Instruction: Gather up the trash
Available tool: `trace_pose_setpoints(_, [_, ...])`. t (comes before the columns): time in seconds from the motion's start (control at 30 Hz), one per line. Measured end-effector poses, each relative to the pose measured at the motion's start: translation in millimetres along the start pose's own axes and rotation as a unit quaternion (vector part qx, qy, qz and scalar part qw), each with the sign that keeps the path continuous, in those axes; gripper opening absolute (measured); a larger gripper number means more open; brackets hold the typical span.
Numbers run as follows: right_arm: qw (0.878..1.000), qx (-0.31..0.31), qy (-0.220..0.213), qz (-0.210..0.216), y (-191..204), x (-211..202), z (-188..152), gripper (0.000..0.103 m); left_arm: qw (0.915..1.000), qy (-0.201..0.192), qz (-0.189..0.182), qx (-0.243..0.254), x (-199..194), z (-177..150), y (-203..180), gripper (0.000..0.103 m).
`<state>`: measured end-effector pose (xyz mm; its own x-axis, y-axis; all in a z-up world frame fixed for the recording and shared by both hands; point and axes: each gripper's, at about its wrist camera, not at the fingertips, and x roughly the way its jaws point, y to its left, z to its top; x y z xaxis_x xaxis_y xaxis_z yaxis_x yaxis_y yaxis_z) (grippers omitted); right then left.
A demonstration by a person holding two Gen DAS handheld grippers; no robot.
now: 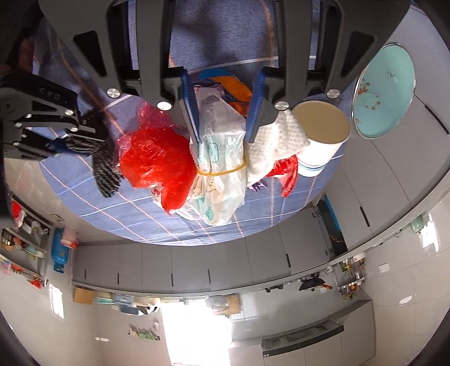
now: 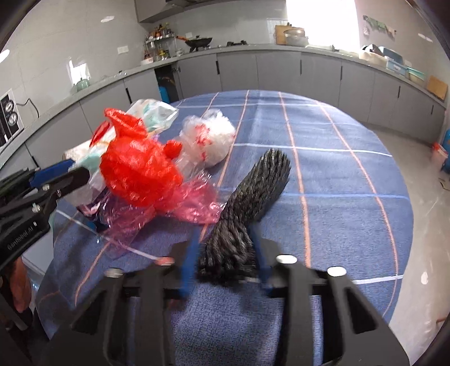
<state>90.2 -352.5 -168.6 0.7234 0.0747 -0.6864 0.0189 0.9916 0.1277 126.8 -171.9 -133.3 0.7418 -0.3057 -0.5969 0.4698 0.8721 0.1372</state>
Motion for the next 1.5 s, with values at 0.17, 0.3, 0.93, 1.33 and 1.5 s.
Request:
trace_pose_setpoints(0.17, [1.0, -0.011, -0.017, -0.003, 2, -10, 1, 0.018, 0.9999, -0.013, 0.006, 0.002, -11, 3, 1, 0.016])
trace_pose_setpoints(0.3, [0.999, -0.024, -0.043, -0.011, 7, -23, 7, 0.018, 0.9994, -0.033, 0.009, -0.002, -26, 8, 8, 0.015])
trace_pose_setpoints(0.93, [0.991, -0.061, -0.117, 0.024, 43, -51, 61, 0.018, 0.9944, -0.076, 0.064, -0.035, -68, 19, 56, 0.015])
trace_pose_setpoints(1.33, [0.985, -0.09, -0.133, 0.061, 83, -47, 81, 0.018, 0.9893, -0.086, 0.102, -0.06, -86, 8, 91, 0.015])
trace_pose_setpoints(1.5, [0.983, -0.102, -0.137, 0.074, 101, -41, 89, 0.018, 0.9876, -0.089, 0.113, -0.063, -95, 4, 104, 0.015])
